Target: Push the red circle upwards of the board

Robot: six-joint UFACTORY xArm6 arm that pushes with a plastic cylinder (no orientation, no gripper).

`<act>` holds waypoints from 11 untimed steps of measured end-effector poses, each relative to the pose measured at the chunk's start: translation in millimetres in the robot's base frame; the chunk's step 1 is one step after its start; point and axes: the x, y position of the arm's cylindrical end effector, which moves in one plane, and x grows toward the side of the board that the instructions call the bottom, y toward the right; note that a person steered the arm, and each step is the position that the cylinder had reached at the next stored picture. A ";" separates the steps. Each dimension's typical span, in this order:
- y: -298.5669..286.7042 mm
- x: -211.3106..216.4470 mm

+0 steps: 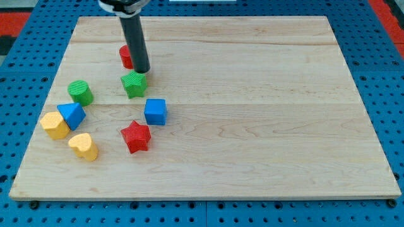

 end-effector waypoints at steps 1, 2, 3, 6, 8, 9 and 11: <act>-14.7 -30.0; -36.1 -49.6; -22.4 -20.4; -84.9 -20.0; -85.6 -71.3; -88.4 -63.2; -45.7 -45.6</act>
